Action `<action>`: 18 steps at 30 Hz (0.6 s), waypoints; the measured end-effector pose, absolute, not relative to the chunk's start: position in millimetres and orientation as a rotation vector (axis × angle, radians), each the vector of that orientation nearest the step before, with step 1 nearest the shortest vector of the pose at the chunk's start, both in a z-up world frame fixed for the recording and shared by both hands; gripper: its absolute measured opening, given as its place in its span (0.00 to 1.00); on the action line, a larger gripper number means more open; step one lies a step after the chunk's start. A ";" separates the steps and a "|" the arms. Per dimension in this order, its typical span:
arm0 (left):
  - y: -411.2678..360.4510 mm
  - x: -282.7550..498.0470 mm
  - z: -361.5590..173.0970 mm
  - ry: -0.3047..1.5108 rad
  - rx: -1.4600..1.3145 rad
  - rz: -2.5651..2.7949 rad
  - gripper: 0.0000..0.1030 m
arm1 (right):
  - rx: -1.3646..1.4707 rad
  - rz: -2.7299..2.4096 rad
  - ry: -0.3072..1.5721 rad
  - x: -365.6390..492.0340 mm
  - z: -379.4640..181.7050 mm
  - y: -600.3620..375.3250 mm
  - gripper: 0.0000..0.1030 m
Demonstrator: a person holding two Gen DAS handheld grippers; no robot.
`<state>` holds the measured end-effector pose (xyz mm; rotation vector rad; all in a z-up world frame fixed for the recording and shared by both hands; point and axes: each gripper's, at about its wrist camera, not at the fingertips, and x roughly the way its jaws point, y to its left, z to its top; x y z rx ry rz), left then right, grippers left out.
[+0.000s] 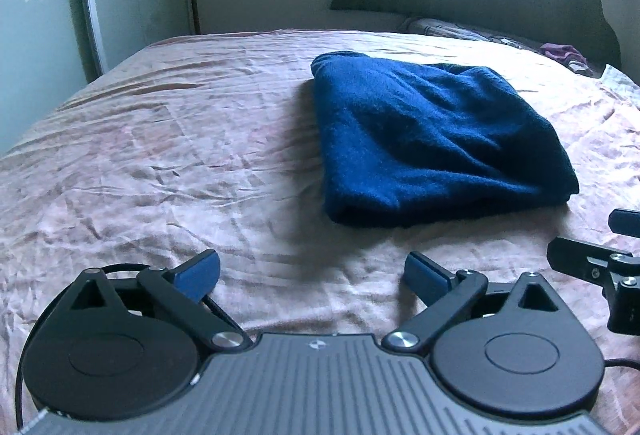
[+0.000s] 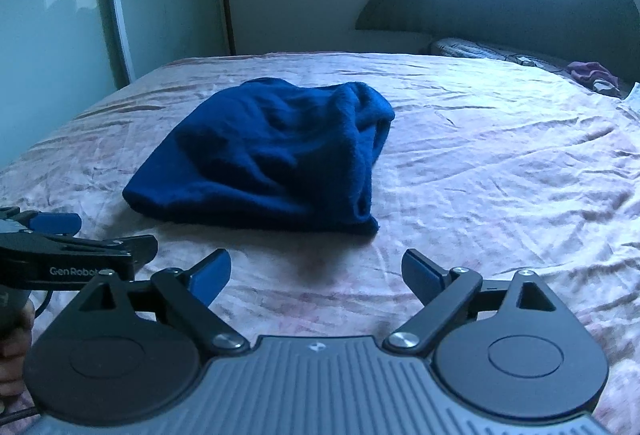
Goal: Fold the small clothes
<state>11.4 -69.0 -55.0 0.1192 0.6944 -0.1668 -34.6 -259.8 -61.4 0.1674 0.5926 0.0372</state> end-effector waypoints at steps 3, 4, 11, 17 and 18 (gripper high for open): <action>-68.3 10.6 -56.2 0.693 0.121 -0.164 1.00 | 0.161 0.040 0.594 -34.6 -61.6 -258.3 0.91; -68.7 10.4 -56.7 0.692 0.123 -0.164 1.00 | 0.160 0.041 0.594 -34.5 -61.8 -258.1 0.91; -69.5 9.6 -58.1 0.690 0.133 -0.161 1.00 | 0.159 0.038 0.604 -34.0 -65.8 -259.0 0.91; -69.0 8.0 -58.4 0.689 0.138 -0.160 1.00 | 0.161 0.020 0.603 -33.5 -68.5 -260.0 0.91; -68.6 7.9 -58.5 0.687 0.139 -0.161 1.00 | 0.163 0.012 0.603 -33.0 -69.1 -260.5 0.91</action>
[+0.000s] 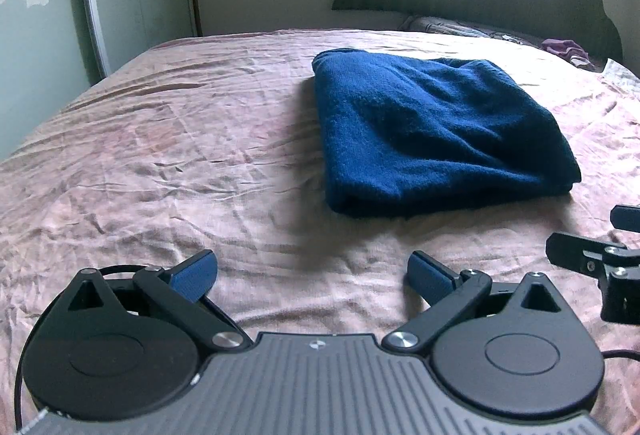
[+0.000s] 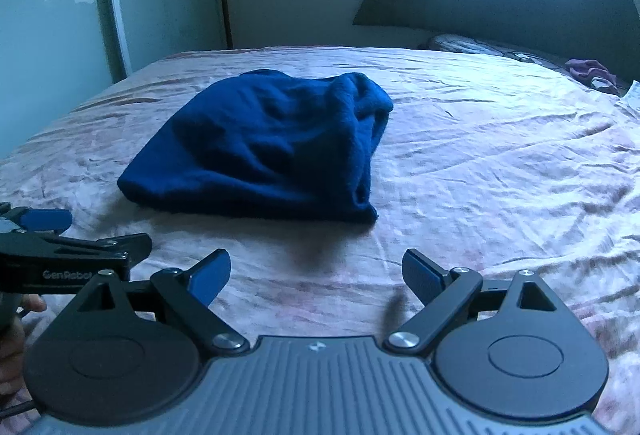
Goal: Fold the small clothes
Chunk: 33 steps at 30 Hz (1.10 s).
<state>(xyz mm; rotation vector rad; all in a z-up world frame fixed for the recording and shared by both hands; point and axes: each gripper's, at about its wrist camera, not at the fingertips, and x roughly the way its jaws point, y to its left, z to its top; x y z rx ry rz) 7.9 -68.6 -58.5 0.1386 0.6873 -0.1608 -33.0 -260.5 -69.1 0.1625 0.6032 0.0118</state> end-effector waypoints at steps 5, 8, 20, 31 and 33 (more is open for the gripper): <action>-68.0 6.7 -58.5 0.681 0.139 -0.156 1.00 | 0.184 -0.005 0.592 -32.7 -71.6 -263.6 1.00; -67.1 5.8 -58.1 0.680 0.135 -0.151 1.00 | 0.194 -0.009 0.592 -31.7 -72.9 -264.5 1.00; -64.5 5.3 -57.9 0.680 0.109 -0.148 1.00 | 0.178 -0.021 0.567 -30.3 -70.2 -260.9 1.00; -62.3 6.2 -58.8 0.681 0.096 -0.135 1.00 | 0.173 -0.022 0.562 -29.6 -71.4 -260.6 1.00; -62.4 6.3 -58.7 0.682 0.096 -0.135 1.00 | 0.184 -0.011 0.594 -26.4 -75.2 -262.7 1.00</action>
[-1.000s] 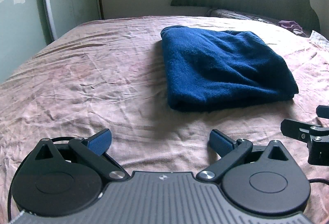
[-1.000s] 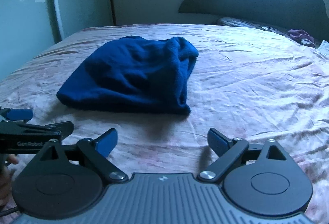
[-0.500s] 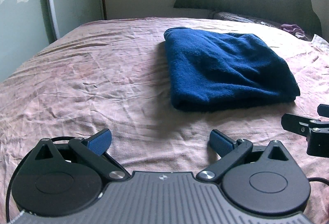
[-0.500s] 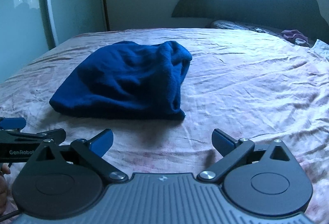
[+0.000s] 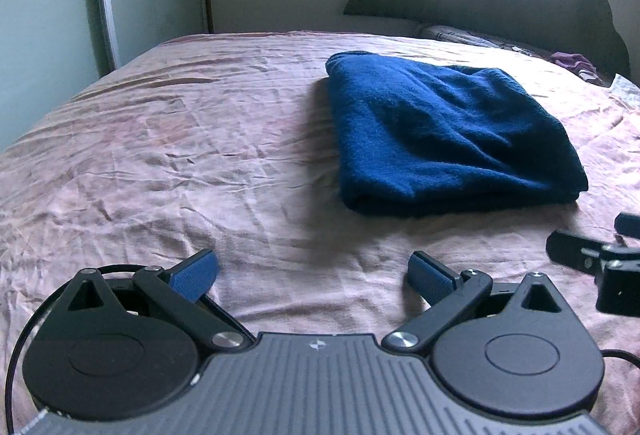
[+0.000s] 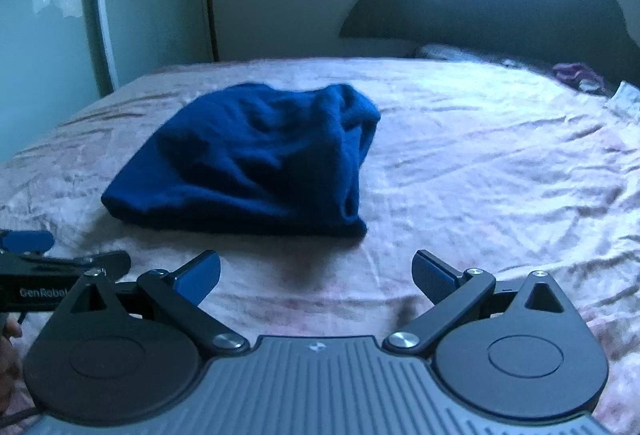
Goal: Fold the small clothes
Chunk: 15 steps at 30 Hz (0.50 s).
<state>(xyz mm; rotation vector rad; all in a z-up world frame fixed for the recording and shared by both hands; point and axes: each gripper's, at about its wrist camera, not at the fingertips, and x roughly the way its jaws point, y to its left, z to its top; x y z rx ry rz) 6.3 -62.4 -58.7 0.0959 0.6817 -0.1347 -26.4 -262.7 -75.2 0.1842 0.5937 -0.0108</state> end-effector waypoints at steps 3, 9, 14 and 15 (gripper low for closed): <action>-62.1 6.5 -59.3 0.685 0.093 -0.136 1.00 | 0.203 -0.013 0.613 -24.6 -80.2 -265.0 1.00; -61.7 7.2 -59.6 0.688 0.091 -0.137 1.00 | 0.197 -0.007 0.616 -24.3 -81.7 -262.9 1.00; -61.7 7.8 -59.4 0.688 0.091 -0.137 1.00 | 0.189 -0.010 0.626 -21.9 -83.4 -261.6 1.00; -61.8 7.6 -59.6 0.689 0.089 -0.137 1.00 | 0.185 -0.011 0.628 -21.8 -83.7 -261.0 1.00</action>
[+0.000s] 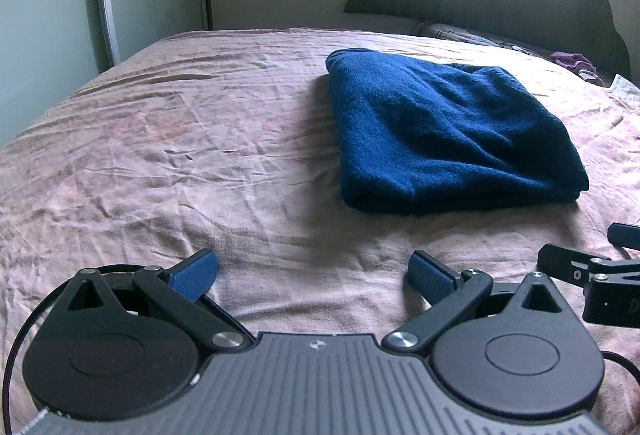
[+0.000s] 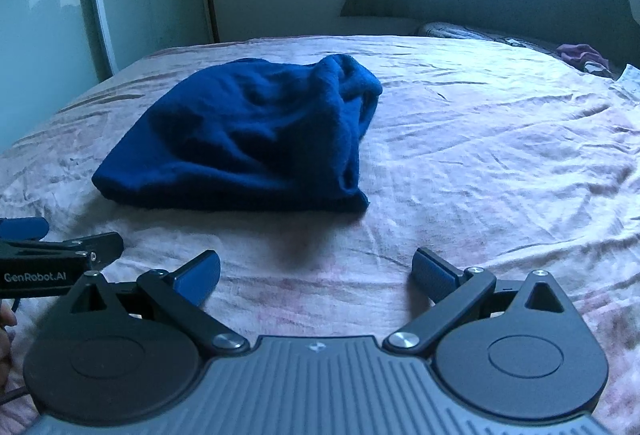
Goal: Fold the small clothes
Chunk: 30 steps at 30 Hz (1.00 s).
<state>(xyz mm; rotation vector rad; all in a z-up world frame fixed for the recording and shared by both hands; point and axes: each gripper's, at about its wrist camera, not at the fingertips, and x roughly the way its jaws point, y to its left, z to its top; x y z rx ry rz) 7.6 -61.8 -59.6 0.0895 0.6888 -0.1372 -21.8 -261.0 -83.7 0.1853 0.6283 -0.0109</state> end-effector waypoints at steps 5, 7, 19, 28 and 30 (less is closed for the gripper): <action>-61.7 8.1 -60.4 0.692 0.082 -0.139 1.00 | 0.162 -0.019 0.639 -19.0 -84.9 -257.5 1.00; -61.5 8.0 -60.2 0.692 0.082 -0.139 1.00 | 0.160 -0.020 0.642 -18.8 -85.3 -257.4 1.00; -62.6 6.1 -58.4 0.685 0.075 -0.131 1.00 | 0.147 -0.025 0.645 -18.8 -86.4 -254.8 1.00; -58.5 4.0 -57.6 0.683 0.062 -0.107 1.00 | 0.142 -0.027 0.646 -19.0 -87.0 -254.9 1.00; -59.5 4.7 -58.3 0.687 0.070 -0.106 1.00 | 0.144 -0.026 0.645 -19.4 -87.1 -255.4 1.00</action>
